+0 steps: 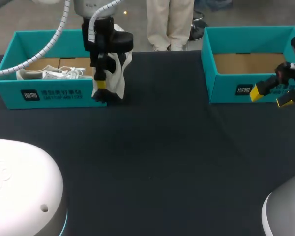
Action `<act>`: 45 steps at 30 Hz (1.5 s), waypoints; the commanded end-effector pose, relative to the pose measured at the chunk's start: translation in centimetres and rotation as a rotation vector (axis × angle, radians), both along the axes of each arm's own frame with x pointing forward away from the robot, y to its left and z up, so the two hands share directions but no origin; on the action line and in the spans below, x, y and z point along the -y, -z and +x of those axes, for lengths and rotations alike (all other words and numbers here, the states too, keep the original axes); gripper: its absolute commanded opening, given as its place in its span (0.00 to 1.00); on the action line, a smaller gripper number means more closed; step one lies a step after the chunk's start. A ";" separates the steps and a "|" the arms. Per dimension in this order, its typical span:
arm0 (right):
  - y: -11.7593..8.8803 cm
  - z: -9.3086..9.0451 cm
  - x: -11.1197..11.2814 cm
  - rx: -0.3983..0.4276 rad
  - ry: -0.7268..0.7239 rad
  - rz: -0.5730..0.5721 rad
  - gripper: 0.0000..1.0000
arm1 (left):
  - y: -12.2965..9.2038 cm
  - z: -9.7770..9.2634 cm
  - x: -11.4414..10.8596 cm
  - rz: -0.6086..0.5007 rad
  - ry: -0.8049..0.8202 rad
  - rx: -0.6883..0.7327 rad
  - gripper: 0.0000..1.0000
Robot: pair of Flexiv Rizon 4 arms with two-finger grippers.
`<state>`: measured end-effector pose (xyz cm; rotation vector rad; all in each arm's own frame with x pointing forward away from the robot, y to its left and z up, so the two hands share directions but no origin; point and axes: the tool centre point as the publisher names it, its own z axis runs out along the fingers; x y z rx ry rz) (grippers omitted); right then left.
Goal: Take the shoe out of the shoebox, open the shoe tongue, remove and reinsert the insole, then place the shoe into the shoebox
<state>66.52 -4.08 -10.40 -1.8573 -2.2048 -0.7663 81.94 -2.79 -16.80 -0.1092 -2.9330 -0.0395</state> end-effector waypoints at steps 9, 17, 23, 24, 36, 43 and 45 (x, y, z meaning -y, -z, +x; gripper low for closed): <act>0.0 0.3 -0.1 -0.005 -0.001 -0.002 1.00 | 0.6 2.9 -4.4 -0.012 -0.024 -0.058 0.00; 0.0 0.3 -0.1 -0.005 -0.001 -0.002 1.00 | 0.6 2.9 -4.4 -0.012 -0.024 -0.058 0.00; 0.0 0.3 -0.1 -0.005 -0.001 -0.002 1.00 | 0.6 2.9 -4.4 -0.012 -0.024 -0.058 0.00; 0.0 0.3 -0.1 -0.005 -0.001 -0.002 1.00 | 0.6 2.9 -4.4 -0.012 -0.024 -0.058 0.00; 0.0 0.3 -0.1 -0.005 -0.001 -0.002 1.00 | -0.4 5.1 -6.9 -0.011 -0.040 -0.060 0.00; 0.0 0.3 -0.1 -0.005 -0.001 -0.002 1.00 | -2.2 9.5 -12.4 0.012 -0.004 -0.028 0.00; 0.0 0.3 -0.1 -0.005 -0.001 -0.002 1.00 | -2.5 10.5 -13.6 0.019 -0.004 -0.001 0.00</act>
